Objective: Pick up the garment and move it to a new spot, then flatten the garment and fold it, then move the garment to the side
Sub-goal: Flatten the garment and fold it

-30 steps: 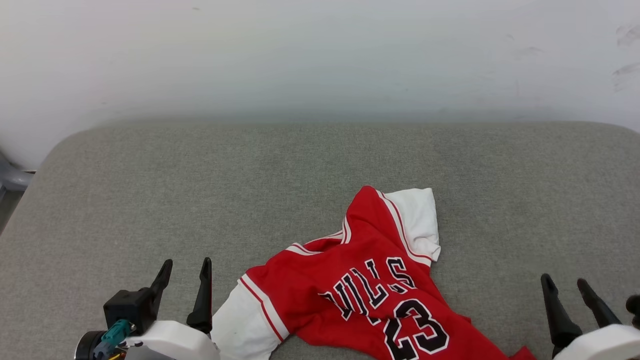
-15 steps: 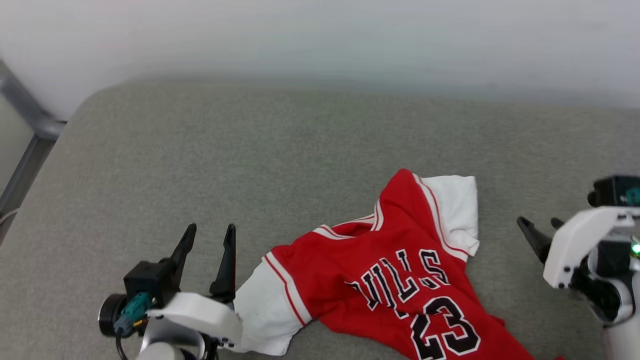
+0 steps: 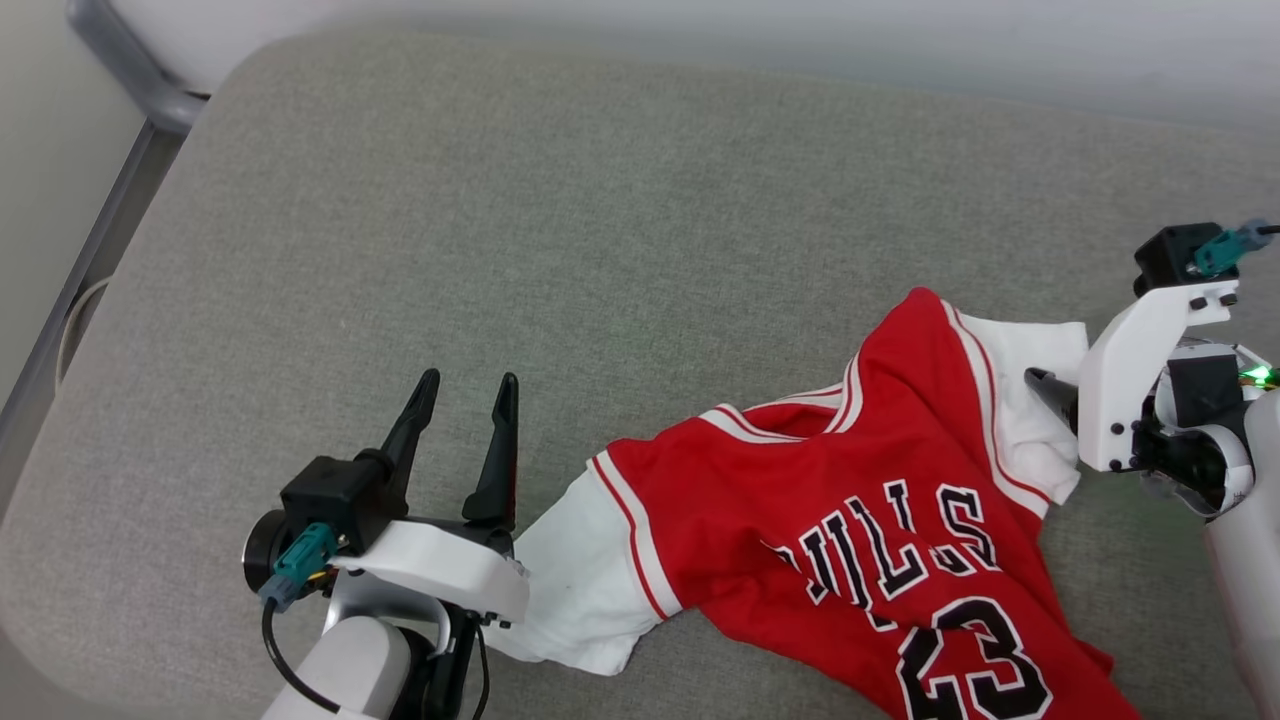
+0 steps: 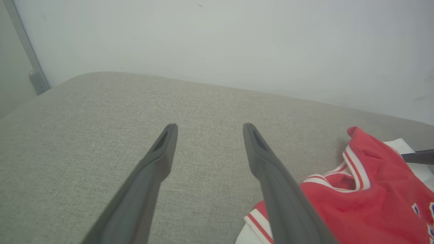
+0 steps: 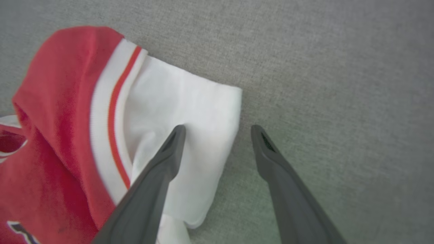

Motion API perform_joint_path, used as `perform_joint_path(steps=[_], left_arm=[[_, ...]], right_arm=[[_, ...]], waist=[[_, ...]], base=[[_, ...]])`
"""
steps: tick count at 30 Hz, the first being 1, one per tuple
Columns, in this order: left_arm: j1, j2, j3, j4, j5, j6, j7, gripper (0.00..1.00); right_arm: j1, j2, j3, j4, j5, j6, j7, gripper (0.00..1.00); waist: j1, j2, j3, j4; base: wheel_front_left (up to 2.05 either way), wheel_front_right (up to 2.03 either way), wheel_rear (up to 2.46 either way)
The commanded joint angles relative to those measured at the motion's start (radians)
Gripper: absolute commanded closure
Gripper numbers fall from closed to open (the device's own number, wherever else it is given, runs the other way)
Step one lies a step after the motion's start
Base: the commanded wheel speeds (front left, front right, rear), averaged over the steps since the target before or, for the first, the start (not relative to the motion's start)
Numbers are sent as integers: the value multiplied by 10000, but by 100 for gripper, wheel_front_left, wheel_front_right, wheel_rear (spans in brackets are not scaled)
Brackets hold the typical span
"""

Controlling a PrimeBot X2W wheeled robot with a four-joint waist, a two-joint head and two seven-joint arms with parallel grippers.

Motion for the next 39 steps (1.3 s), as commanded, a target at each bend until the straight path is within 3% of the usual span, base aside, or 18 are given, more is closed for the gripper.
perform_joint_path(steps=[1,7,8,10,13,17,24,33,34,39], left_arm=[[-150,-20,16,32,93,-33,-49,0],[-260,-237,166,293,177,-249,-79,0],[-252,-278,208,312,209,-260,-82,0],[-183,-339,290,345,266,-302,-83,0],[-10,-349,322,532,274,-342,-84,0],[126,-279,284,807,129,-466,79,0],[313,157,180,1194,-352,-611,1617,0],[770,1463,168,632,-1668,-921,5275,0],[978,1866,163,279,-2147,-878,6505,0],[1199,2409,97,-21,-2635,-850,7883,0]], right_arm=[[-157,-65,83,138,-15,-6,10,0],[0,5,704,1993,307,-6,859,0],[146,58,841,2244,383,-6,1142,51],[307,222,977,2595,587,-4,1529,100],[322,236,1163,2612,711,-4,1535,100],[-87,-36,1069,2147,819,-7,725,100],[64,-293,293,980,838,-7,-733,100],[2484,51,-1147,-1412,415,-7,-763,100],[3349,432,-1674,-2272,273,-7,-546,100],[4373,1124,-2228,-3406,178,-7,-209,100]], waist=[[-2,0,219,164],[-2,0,402,327],[-2,0,409,341],[-2,0,394,343],[-2,0,307,286],[-2,0,20,136],[-2,0,-630,-256],[-2,0,-1183,-1144],[-2,0,-1217,-1492],[-2,0,-1096,-2001]], base=[[0,0,0],[0,0,0],[0,0,0],[0,0,0],[0,0,0],[0,0,0],[0,0,0],[0,0,0],[0,0,0],[0,0,0]])
